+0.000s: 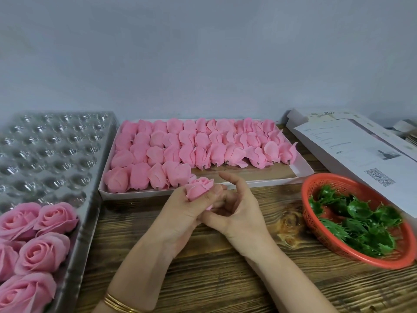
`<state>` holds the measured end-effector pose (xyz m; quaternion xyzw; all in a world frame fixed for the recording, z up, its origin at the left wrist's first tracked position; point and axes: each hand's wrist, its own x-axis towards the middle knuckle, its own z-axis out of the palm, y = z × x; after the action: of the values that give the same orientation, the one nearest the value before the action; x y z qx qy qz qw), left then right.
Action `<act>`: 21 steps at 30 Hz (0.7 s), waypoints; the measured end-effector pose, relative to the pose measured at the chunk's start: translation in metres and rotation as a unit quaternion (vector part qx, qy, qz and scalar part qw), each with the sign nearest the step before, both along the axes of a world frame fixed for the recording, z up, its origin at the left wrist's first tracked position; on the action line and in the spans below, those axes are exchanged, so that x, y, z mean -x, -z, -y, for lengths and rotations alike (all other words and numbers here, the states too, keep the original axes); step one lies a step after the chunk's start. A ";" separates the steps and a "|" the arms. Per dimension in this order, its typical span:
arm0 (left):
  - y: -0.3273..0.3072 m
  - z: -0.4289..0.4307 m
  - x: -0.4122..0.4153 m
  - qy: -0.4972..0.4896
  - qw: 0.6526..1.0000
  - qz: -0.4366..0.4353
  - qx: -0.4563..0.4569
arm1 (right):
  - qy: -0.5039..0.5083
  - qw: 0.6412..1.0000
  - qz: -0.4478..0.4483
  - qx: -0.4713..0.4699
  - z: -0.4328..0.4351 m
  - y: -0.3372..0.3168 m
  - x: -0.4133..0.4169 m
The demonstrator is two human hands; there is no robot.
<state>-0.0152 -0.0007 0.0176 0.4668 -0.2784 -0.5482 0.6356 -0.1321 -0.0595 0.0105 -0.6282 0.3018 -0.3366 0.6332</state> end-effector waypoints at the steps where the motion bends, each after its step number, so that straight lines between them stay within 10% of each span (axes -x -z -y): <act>1: 0.000 0.000 0.000 0.002 1.000 -0.002 0.001 | -0.001 1.000 -0.002 0.001 0.000 0.000 0.000; 21: 0.012 0.005 0.002 -0.045 0.995 0.089 0.018 | -0.026 0.999 -0.015 0.015 -0.003 -0.003 -0.002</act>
<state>-0.0174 -0.0057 0.0055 0.5142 -0.3227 -0.4699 0.6408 -0.1306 -0.0561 0.0132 -0.6505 0.2900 -0.3149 0.6274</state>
